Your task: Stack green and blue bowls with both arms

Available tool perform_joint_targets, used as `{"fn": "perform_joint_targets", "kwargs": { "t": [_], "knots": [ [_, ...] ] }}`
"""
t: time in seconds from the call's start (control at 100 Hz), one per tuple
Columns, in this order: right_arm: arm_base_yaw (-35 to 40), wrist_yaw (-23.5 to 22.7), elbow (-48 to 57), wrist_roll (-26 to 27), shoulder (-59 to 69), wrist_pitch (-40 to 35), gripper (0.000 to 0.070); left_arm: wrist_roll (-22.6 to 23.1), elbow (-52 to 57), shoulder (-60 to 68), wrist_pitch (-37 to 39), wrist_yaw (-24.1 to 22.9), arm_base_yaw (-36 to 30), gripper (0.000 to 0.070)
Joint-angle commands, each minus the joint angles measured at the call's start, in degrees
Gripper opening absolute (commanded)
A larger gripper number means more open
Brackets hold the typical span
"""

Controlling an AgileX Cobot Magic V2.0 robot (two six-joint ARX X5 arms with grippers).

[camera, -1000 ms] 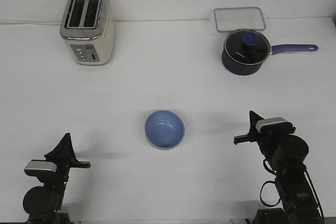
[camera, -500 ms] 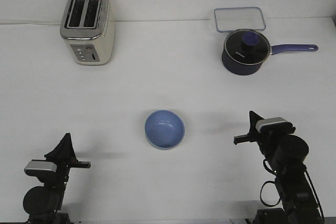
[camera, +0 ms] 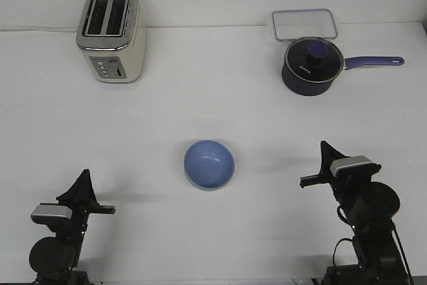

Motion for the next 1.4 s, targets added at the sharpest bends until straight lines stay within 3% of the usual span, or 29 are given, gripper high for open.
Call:
{"fn": "perform_joint_targets", "kwargs": {
  "t": [0.0,0.17,0.44,0.8,1.05,1.39],
  "knots": [
    [-0.31,0.04,-2.12,0.35,-2.43,2.32,0.0,-0.13,-1.14,-0.13,0.81,-0.15,-0.04,0.0012],
    [-0.68,0.04,-11.32,0.35,-13.46,11.74,0.0,-0.13,-1.14,-0.13,0.83,-0.15,-0.04,0.0012],
    [-1.95,0.09,-21.59,0.35,-30.51,12.87,0.0,-0.13,-1.14,-0.13,0.81,-0.15,-0.04,0.0012],
    [-2.95,2.1,-26.23,0.39,-30.16,14.82,0.0,-0.13,-1.14,-0.13,0.74,-0.15,-0.04,0.0012],
    [-2.95,6.34,-26.51,0.39,-30.16,14.03,0.0,-0.13,-1.14,-0.13,0.74,-0.15,-0.04,0.0012],
    [-2.95,6.27,-26.51,0.37,-30.16,14.84,0.0,-0.13,-1.14,-0.13,0.74,-0.15,-0.04,0.0012]
  ]
}}
